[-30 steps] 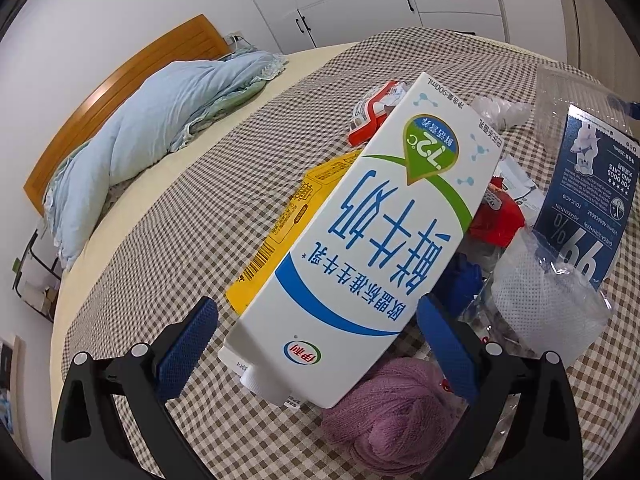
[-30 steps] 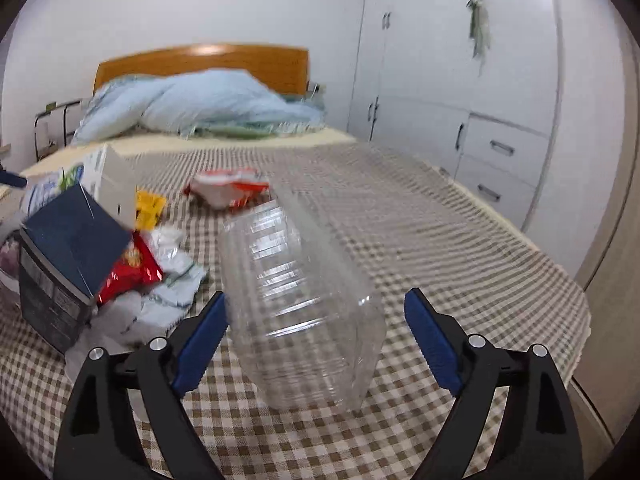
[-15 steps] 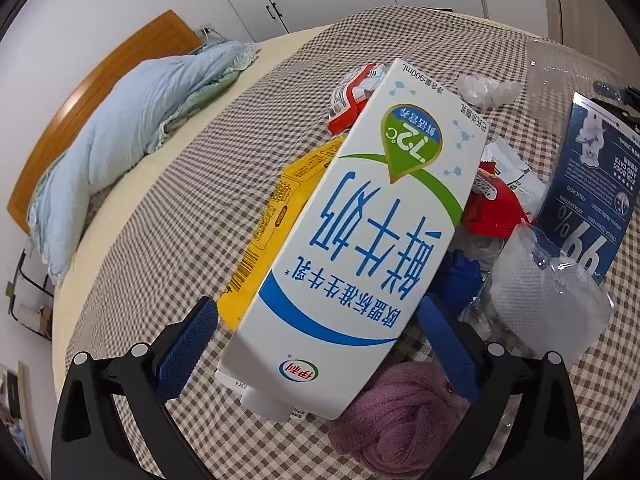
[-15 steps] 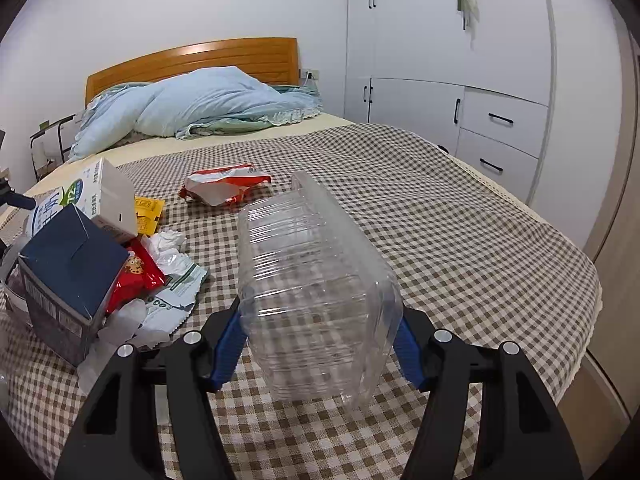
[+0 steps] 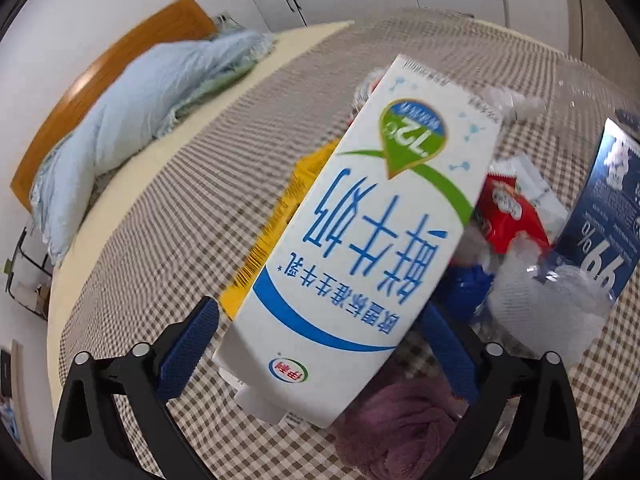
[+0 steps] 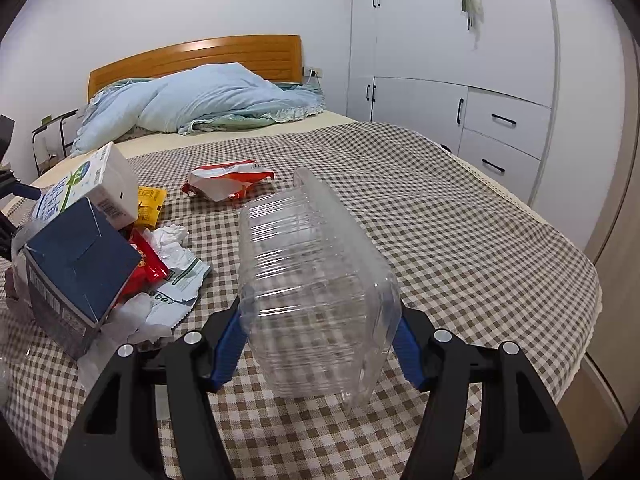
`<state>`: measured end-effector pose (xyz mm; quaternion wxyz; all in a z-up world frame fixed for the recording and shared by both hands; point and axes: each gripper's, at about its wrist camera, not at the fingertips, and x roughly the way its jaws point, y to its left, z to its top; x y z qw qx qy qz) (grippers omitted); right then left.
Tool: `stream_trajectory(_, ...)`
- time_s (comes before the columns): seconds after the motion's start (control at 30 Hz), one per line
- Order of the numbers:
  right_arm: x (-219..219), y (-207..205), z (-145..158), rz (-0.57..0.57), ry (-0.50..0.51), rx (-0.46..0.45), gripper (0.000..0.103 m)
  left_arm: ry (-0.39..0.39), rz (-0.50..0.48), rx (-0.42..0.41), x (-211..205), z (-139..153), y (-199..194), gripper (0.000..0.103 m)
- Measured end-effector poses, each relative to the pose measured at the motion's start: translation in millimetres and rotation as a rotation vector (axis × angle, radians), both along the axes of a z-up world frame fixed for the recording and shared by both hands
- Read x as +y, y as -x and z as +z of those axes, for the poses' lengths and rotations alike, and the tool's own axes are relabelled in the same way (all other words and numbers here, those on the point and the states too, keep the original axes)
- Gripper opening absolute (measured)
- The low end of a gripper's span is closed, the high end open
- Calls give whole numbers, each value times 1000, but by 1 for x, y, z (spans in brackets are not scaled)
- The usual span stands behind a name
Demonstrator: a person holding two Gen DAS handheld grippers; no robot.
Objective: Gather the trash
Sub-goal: 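Grasp the white milk carton with the left tool and lift it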
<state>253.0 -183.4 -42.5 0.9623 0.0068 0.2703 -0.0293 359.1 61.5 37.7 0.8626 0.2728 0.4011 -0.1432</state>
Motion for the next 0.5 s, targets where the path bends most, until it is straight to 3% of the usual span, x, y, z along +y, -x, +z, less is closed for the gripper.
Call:
stream_trajectory(0.07, -1, 0, 0, -1, -5, 1, 62, 32, 6, -7, 2, 5, 1, 85)
stream_trajectory(0.2, -1, 0, 0, -2, -9, 1, 62, 30, 55, -115, 1, 21, 2, 85)
stream_trajectory(0.27, -1, 0, 0, -2, -10, 1, 62, -5, 103, -186, 0, 27, 0, 85)
stream_trajectory(0.43, -1, 1, -1, -1, -10, 1, 62, -52, 189, -252, 0, 30, -8, 84)
stream_trajectory(0.5, -1, 1, -1, 0, -11, 1, 62, -57, 217, -270, 2, 31, -12, 68)
